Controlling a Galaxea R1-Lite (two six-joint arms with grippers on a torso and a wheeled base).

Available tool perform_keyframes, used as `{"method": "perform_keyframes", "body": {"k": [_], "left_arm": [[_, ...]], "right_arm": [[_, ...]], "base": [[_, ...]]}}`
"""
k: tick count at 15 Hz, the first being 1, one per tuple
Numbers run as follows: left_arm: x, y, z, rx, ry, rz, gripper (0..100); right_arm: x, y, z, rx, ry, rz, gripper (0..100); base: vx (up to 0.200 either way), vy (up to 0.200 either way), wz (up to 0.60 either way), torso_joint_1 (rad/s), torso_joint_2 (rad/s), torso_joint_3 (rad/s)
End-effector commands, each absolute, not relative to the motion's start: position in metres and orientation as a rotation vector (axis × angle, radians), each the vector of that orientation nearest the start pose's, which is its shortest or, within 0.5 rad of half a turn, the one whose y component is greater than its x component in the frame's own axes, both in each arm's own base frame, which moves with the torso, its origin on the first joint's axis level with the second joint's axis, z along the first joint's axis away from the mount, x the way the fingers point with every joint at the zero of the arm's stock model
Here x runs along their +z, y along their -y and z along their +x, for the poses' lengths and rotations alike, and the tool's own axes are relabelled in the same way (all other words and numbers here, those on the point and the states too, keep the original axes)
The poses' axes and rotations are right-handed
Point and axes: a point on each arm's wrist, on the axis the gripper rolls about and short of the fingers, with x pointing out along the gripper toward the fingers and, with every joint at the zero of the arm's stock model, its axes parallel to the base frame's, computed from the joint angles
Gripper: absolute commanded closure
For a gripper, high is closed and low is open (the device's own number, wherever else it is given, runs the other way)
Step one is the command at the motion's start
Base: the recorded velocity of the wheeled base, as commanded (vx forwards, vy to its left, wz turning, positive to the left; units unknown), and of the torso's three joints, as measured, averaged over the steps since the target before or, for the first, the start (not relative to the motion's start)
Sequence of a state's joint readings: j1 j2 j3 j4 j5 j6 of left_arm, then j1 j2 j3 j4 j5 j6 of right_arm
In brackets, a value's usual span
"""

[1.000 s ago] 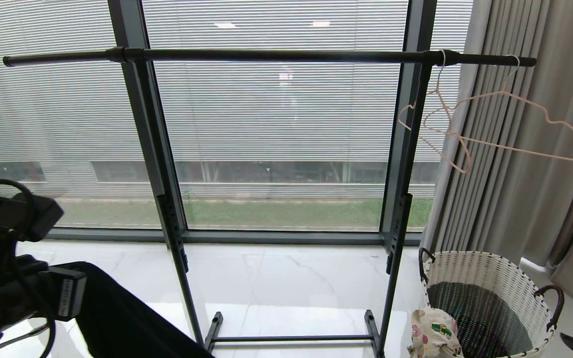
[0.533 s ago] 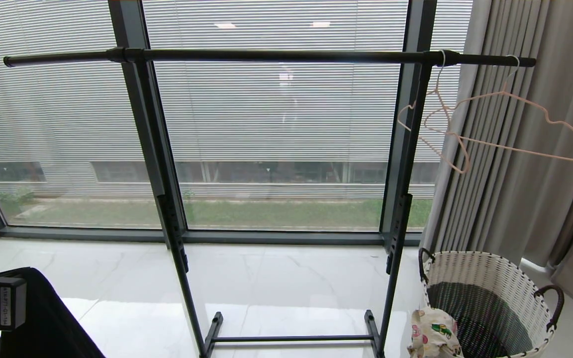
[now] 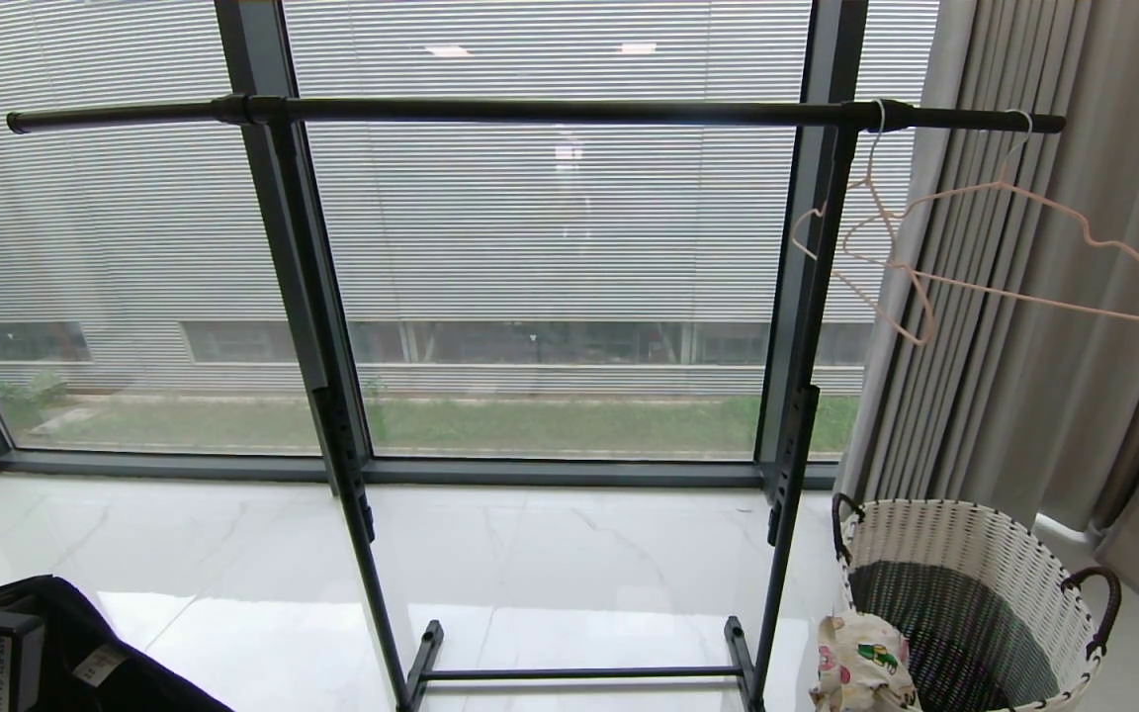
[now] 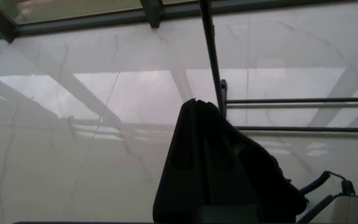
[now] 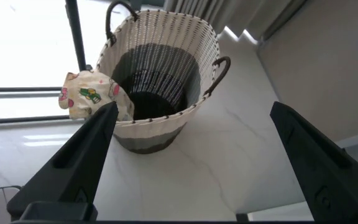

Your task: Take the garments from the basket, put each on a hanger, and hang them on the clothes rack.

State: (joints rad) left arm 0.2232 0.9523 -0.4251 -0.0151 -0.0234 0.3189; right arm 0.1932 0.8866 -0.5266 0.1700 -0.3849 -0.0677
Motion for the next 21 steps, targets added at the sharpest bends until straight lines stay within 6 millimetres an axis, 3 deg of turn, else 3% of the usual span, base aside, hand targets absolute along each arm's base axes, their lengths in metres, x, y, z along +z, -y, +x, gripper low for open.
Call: {"method": "perform_keyframes", "body": {"k": [1, 16, 21], "left_arm": [[0.1714, -0.0223, 0.1004, 0.114, -0.531, 0.249, 100], [0.1717, -0.0217, 0.1009, 0.085, -0.525, 0.241, 100], [0.1737, -0.0218, 0.1011, 0.087, -0.515, 0.238, 100]], "right_arm": [[0.1899, -0.0088, 0.0886, -0.168, -0.522, -0.22, 0], [0.1889, -0.0087, 0.0884, -0.164, -0.528, -0.233, 0], [0.1888, -0.009, 0.0896, -0.165, -0.513, -0.229, 0]], "base": [[0.0, -0.2, 0.0, 0.002, 0.01, 0.002], [0.0, -0.2, 0.0, 0.002, 0.0, 0.002], [0.0, 0.0, 0.0, 0.0, 0.0, 0.0]]}}
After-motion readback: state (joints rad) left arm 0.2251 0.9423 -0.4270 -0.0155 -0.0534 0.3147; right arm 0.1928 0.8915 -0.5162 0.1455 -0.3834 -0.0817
